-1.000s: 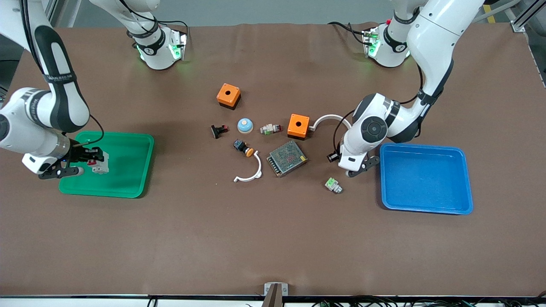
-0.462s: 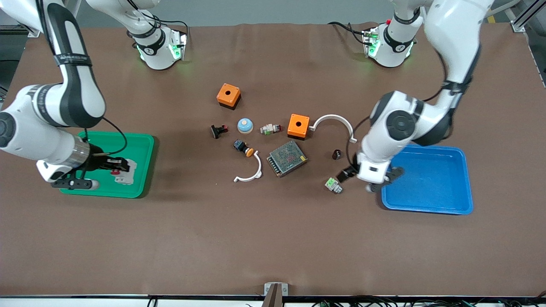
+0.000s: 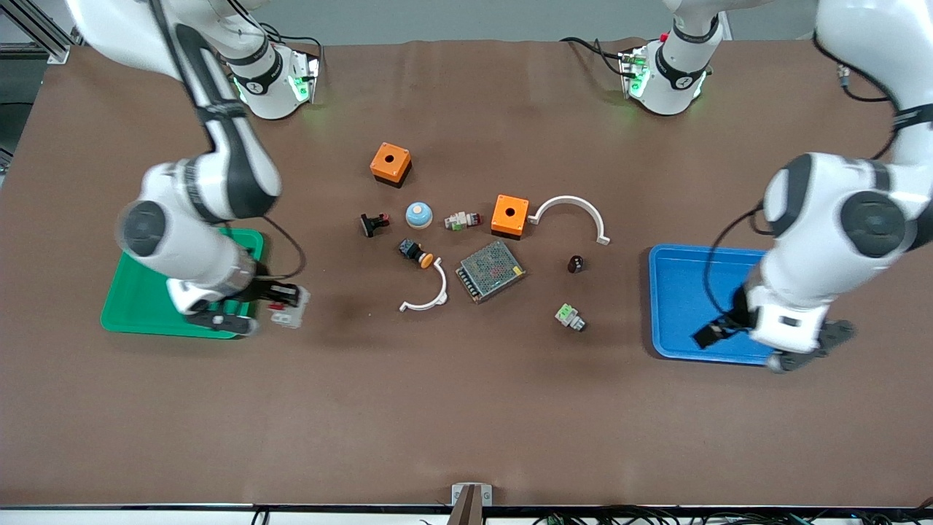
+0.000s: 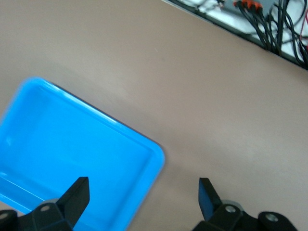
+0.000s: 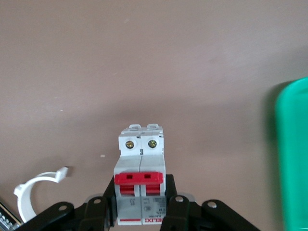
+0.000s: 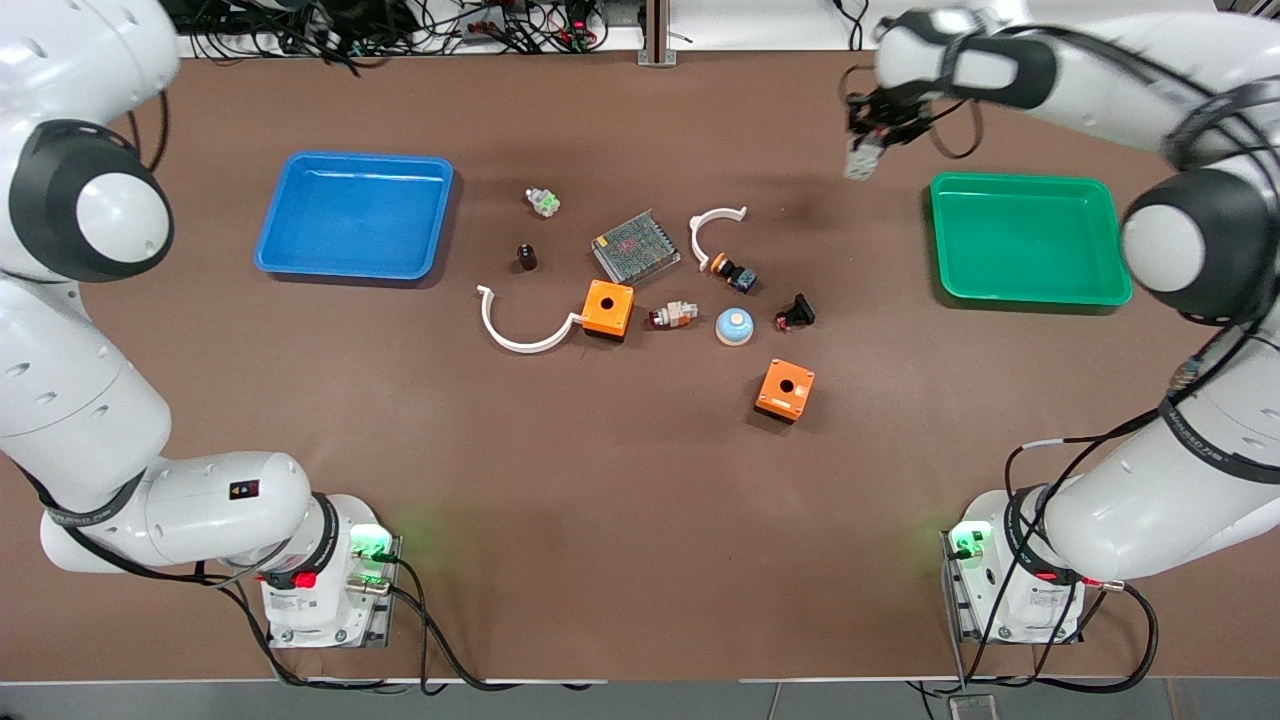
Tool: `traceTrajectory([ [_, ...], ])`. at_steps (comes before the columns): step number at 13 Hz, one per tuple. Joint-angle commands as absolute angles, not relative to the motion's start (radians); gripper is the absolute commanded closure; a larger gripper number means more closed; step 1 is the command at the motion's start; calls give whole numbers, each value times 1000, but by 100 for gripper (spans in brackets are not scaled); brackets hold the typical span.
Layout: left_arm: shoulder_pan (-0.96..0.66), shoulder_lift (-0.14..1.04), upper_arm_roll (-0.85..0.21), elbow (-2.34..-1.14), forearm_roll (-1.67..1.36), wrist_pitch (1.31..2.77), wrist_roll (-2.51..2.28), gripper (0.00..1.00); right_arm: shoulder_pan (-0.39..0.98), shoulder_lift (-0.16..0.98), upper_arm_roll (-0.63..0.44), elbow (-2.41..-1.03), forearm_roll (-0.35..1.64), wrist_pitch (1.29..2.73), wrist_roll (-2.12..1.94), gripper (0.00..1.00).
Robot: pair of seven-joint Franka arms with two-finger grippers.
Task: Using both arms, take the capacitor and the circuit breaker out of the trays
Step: 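Carry the white breaker out of the green tray with the right gripper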
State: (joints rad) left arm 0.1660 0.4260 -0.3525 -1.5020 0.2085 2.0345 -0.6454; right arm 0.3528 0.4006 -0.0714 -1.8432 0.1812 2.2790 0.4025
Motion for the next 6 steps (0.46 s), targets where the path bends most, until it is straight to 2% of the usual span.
traceTrajectory([
  [1, 205, 387, -360, -1453, 229, 1918, -524, 0, 451, 481, -86, -1822, 192, 2344, 491, 97],
  [6, 275, 261, -364, -1445, 219, 1809, -388, 0, 547, 537, -87, -1819, 164, 2384, 512, 96],
])
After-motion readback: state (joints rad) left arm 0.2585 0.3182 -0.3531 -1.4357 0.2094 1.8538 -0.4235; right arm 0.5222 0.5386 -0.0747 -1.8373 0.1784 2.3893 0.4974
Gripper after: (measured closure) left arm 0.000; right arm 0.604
